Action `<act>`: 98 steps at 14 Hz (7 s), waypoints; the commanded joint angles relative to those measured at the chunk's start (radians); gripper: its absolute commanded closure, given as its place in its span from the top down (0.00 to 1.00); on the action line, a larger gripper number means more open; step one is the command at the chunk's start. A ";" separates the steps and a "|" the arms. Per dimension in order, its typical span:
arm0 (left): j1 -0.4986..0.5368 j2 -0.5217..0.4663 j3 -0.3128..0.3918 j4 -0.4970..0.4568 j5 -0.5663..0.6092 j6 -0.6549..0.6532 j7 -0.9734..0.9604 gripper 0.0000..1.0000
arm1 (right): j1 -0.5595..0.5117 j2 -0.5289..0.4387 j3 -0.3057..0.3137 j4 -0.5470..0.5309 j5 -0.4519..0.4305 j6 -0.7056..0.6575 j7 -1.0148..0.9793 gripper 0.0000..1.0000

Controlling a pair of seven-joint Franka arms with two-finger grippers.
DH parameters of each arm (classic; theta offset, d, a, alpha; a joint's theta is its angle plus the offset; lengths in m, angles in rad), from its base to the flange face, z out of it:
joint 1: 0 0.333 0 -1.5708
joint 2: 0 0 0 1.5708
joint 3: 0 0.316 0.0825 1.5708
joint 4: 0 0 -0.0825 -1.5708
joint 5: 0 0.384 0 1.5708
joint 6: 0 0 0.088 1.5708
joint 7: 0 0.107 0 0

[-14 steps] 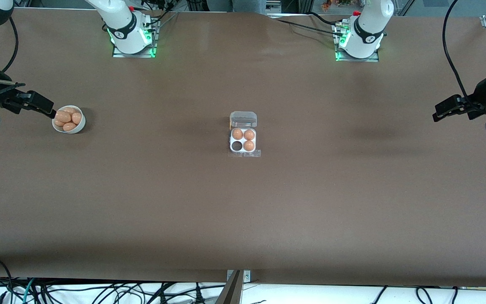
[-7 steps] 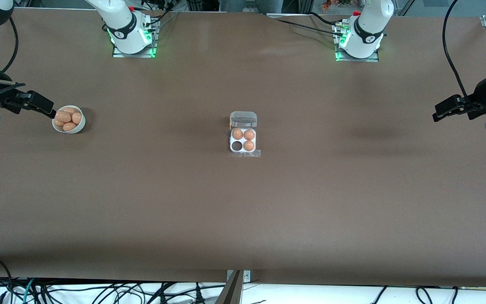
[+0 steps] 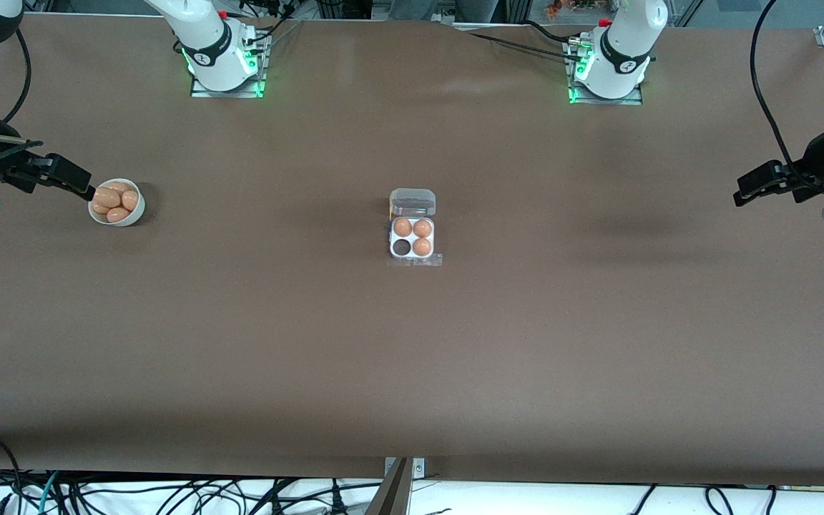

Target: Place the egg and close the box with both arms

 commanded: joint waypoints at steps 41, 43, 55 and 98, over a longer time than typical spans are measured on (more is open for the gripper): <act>0.009 0.010 -0.005 0.030 -0.012 -0.026 0.023 1.00 | -0.022 0.089 -0.388 -0.431 0.154 0.368 -0.807 1.00; 0.009 0.010 -0.005 0.030 -0.012 -0.026 0.023 1.00 | -0.022 0.089 -0.418 -0.528 0.223 0.451 -0.890 1.00; 0.009 0.010 -0.005 0.030 -0.012 -0.026 0.023 1.00 | -0.041 0.158 -0.497 -0.689 0.363 0.595 -1.085 1.00; 0.011 0.010 -0.002 0.030 -0.012 -0.026 0.023 1.00 | 0.412 0.233 -0.481 -0.341 0.389 0.352 -0.416 0.35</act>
